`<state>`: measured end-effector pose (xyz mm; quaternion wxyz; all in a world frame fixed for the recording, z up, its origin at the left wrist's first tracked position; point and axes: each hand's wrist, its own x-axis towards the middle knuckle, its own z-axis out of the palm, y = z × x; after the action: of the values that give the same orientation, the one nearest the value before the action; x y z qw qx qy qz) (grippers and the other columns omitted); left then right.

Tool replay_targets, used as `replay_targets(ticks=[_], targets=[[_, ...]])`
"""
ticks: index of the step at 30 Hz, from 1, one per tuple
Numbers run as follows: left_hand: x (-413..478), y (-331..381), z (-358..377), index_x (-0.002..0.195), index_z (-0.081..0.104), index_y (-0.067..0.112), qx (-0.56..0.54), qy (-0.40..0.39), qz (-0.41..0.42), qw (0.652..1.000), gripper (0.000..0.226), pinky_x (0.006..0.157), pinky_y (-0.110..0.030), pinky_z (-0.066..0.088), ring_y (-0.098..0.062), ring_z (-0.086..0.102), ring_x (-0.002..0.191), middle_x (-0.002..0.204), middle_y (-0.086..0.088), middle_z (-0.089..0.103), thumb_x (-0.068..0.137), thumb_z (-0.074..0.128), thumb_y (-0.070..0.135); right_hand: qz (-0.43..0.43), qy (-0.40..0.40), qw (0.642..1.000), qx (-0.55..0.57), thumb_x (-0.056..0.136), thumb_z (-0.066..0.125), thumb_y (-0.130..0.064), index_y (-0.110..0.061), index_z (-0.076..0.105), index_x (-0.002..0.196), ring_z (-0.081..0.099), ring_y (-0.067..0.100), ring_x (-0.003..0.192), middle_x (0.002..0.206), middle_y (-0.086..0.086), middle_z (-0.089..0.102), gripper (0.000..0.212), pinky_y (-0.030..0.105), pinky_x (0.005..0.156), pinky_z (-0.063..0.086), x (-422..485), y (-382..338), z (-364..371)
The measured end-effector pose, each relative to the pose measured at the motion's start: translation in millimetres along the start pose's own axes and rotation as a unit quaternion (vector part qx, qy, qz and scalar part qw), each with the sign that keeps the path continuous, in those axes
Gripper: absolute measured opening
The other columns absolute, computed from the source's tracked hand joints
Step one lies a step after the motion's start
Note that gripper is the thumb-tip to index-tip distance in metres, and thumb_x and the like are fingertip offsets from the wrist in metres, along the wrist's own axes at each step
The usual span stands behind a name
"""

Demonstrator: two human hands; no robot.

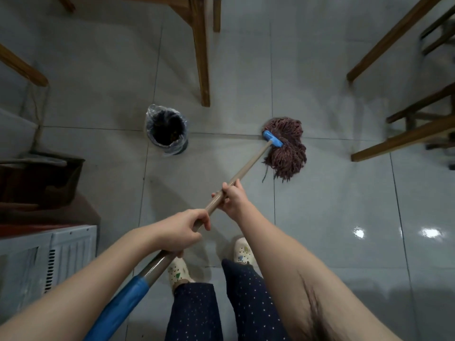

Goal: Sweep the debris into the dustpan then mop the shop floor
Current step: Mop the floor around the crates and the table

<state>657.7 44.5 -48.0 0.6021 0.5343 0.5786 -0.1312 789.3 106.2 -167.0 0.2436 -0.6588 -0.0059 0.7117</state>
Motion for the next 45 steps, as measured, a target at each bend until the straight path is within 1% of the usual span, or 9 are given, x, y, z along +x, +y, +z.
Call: replay_targets(ticks=[4,9,14,19,21,24,38,41,45], targets=[[37.2,60.1,6.6,0.101,0.051,0.019,-0.016,0.016,0.032,0.999,0.023,0.039,-0.024,0.046,-0.015,0.050,0.044,0.092,-0.007,0.048,0.086,0.046,0.003,-0.023,-0.001,0.999,-0.028,0.100,0.040,-0.007,-0.036,0.025,0.141,0.055,0.019,0.059,0.085,0.002,0.047,0.053,0.028,0.043,0.052,11.7,-49.4,-42.6],[78.8,121.2,18.0,0.101,0.051,0.016,-0.027,0.024,0.044,0.998,0.024,0.035,-0.020,0.043,-0.014,0.047,0.041,0.098,-0.011,0.048,0.085,0.044,0.000,-0.047,-0.004,0.999,-0.016,0.100,0.042,-0.006,-0.030,0.013,0.151,0.056,0.021,0.066,0.089,0.003,0.047,0.063,0.036,0.057,0.048,21.8,-101.0,-92.7],[94.7,147.7,15.0,0.101,0.051,0.016,-0.033,0.028,0.038,0.998,0.023,0.035,-0.021,0.042,-0.015,0.048,0.041,0.087,-0.006,0.045,0.085,0.046,0.000,-0.054,-0.020,0.998,-0.008,0.100,0.043,-0.005,-0.026,0.013,0.151,0.059,0.021,0.067,0.091,0.005,0.048,0.063,0.035,0.052,0.051,31.1,-124.5,-111.8],[89.8,152.6,24.9,0.101,0.051,0.018,-0.041,0.025,0.022,0.999,0.025,0.037,-0.021,0.043,-0.015,0.048,0.045,0.086,-0.005,0.043,0.084,0.046,0.001,-0.047,-0.024,0.999,0.013,0.100,0.042,-0.006,-0.027,0.011,0.152,0.057,0.021,0.068,0.114,0.012,0.046,0.064,0.036,0.060,0.049,26.2,-120.3,-118.7],[88.3,153.2,30.9,0.100,0.052,0.019,-0.050,0.031,0.025,0.998,0.024,0.037,-0.021,0.044,-0.015,0.048,0.046,0.086,-0.004,0.044,0.084,0.046,0.001,-0.047,-0.015,0.999,0.012,0.100,0.042,-0.006,-0.026,0.013,0.151,0.057,0.021,0.067,0.107,0.011,0.049,0.062,0.036,0.061,0.049,23.9,-117.6,-121.2],[81.7,151.2,36.7,0.099,0.051,0.017,-0.059,0.036,0.030,0.997,0.023,0.038,-0.021,0.044,-0.015,0.049,0.049,0.086,-0.004,0.044,0.084,0.046,0.001,-0.054,-0.008,0.998,0.009,0.100,0.041,-0.006,-0.024,0.016,0.150,0.057,0.021,0.067,0.092,0.007,0.048,0.059,0.037,0.062,0.050,16.4,-113.3,-122.4],[-45.4,66.8,52.3,0.102,0.049,0.017,-0.080,0.020,0.023,0.996,0.022,0.040,-0.018,0.043,-0.009,0.046,0.051,0.086,-0.001,0.043,0.086,0.048,0.002,-0.033,-0.023,0.995,-0.090,0.098,0.043,-0.002,-0.017,0.027,0.143,0.057,0.024,0.067,0.085,0.006,0.047,0.050,0.041,0.059,0.049,-57.2,-13.6,-68.7],[-72.6,40.4,67.6,0.103,0.049,0.016,-0.104,0.022,0.014,0.994,0.023,0.040,-0.019,0.044,-0.011,0.046,0.052,0.088,-0.002,0.043,0.086,0.048,0.001,-0.016,-0.011,0.991,-0.129,0.097,0.043,0.001,-0.033,0.030,0.123,0.057,0.024,0.063,0.084,0.006,0.048,0.045,0.039,0.049,0.053,-69.2,19.8,-54.9],[-109.9,1.6,86.8,0.108,0.049,0.015,-0.115,0.020,0.001,0.993,0.024,0.040,-0.018,0.044,-0.012,0.048,0.053,0.090,0.000,0.042,0.087,0.049,0.002,-0.016,-0.011,0.986,-0.165,0.095,0.043,0.000,-0.029,0.027,0.111,0.059,0.025,0.057,0.082,0.005,0.048,0.037,0.034,0.039,0.054,-88.0,70.5,-40.7]])
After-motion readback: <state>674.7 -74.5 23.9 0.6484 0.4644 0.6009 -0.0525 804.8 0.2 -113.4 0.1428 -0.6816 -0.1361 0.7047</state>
